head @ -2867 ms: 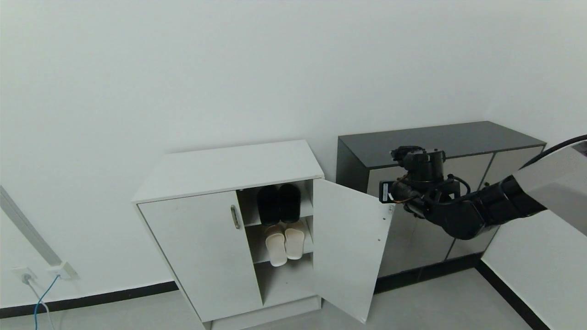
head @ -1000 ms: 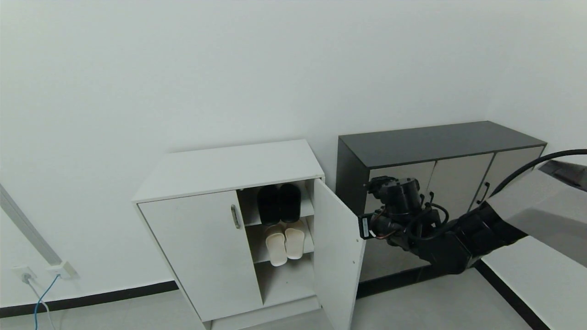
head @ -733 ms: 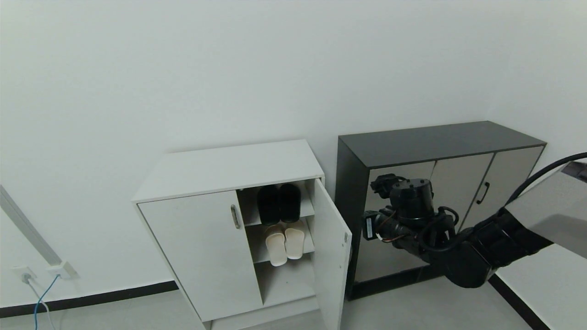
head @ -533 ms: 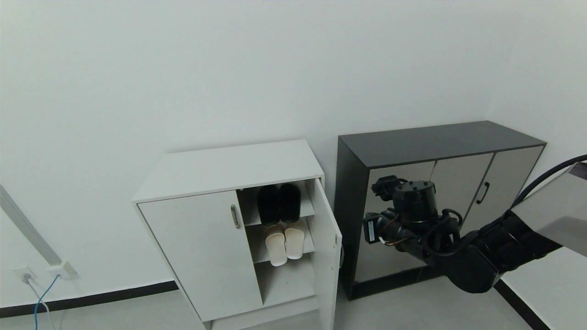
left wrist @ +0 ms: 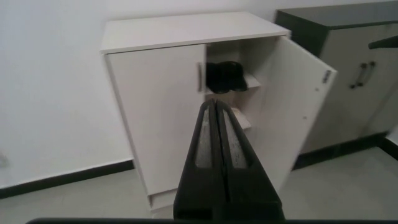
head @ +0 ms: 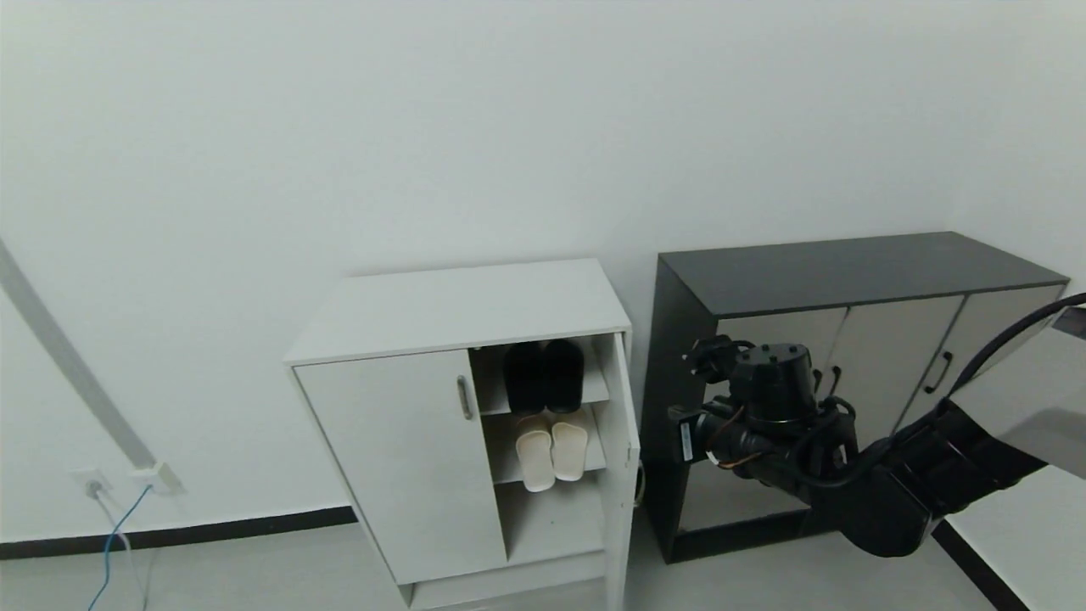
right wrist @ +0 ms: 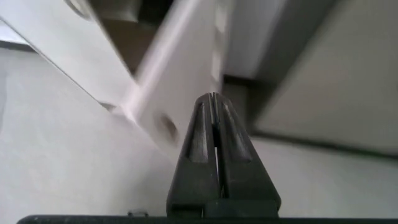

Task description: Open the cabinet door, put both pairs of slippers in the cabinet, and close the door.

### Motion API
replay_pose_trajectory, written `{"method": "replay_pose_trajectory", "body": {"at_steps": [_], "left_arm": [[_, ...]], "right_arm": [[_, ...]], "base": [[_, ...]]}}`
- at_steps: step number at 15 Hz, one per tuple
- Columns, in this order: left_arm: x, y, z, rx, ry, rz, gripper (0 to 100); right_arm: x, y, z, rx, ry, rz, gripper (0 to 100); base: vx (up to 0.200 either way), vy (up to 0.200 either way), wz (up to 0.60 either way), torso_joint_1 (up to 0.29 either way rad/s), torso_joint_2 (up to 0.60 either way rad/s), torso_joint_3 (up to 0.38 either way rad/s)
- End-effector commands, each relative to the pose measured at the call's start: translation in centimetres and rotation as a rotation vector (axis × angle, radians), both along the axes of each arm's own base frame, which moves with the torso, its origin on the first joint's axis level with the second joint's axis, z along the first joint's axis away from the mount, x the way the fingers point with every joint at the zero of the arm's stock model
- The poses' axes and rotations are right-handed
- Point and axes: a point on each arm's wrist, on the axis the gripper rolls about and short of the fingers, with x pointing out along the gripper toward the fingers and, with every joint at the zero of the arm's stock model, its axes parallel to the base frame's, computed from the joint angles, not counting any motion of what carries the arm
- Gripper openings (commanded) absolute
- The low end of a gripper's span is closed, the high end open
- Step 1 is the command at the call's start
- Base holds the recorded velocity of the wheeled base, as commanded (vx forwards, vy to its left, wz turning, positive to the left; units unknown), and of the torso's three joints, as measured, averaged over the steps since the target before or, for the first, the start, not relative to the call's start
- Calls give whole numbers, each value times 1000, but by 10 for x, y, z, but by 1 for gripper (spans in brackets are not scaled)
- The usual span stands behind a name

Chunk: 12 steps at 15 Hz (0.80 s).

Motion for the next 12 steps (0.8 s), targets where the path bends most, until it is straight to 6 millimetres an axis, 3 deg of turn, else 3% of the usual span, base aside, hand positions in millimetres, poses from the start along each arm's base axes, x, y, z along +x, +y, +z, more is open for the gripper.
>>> {"method": "replay_pose_trajectory", "body": {"at_steps": [1,6,12], "left_arm": [[0,0,0,0,1,2,0],[0,0,0,0,1,0,0],[0,0,0,0,2,-1,0]], "right_arm": [[1,-2,-1,-1,0,-3,0],[16,-13,-9,-31,8,-52,0],[49,-24,-43,-69,67,-121,0]], "base": [[0,0,0,0,0,0],[0,0,0,0,0,0],[0,0,0,0,0,0]]}}
